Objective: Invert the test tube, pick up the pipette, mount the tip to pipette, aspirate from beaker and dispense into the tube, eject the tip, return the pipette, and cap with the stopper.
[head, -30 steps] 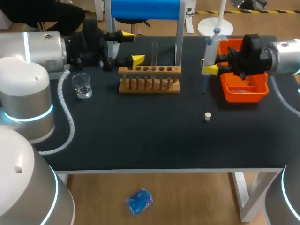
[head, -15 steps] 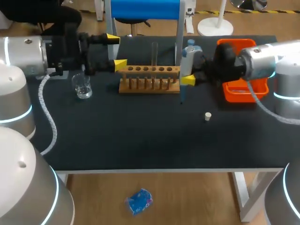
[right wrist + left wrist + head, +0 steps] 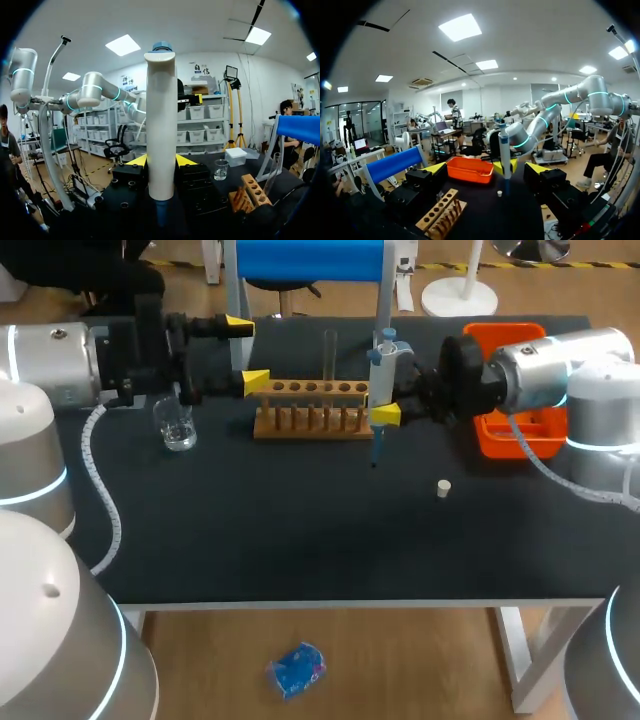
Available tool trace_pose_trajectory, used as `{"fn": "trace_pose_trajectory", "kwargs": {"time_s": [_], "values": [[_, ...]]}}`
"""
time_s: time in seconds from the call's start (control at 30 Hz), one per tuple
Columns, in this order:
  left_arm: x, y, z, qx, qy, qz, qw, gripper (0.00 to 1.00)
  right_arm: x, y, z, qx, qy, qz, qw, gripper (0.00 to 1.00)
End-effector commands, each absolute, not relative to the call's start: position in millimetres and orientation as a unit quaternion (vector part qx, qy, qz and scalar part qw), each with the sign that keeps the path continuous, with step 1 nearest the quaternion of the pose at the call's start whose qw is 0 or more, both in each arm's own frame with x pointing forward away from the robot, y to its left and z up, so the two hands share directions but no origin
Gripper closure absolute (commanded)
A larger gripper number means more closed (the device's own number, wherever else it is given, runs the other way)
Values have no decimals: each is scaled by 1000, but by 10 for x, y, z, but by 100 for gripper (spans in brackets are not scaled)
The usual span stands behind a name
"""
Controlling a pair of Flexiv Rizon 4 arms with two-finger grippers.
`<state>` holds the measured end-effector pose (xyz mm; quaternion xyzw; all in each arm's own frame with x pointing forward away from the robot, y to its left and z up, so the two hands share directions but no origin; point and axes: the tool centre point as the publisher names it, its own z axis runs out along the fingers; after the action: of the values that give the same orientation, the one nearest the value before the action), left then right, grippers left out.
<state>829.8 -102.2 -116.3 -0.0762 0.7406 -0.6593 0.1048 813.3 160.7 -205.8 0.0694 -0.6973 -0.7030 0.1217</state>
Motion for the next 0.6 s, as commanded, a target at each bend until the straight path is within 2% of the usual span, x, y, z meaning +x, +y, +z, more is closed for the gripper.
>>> {"fn": "trace_pose_trajectory", "kwargs": {"time_s": [0.03,0.6], "values": [[8319,-1093,-1220,-81,737,-664,101,0,8135,1661,-2108,72,-698,-702,122,100],[8364,-1385,-1354,-85,721,-681,92,0,8260,2056,-2128,95,-689,-706,133,100]]}}
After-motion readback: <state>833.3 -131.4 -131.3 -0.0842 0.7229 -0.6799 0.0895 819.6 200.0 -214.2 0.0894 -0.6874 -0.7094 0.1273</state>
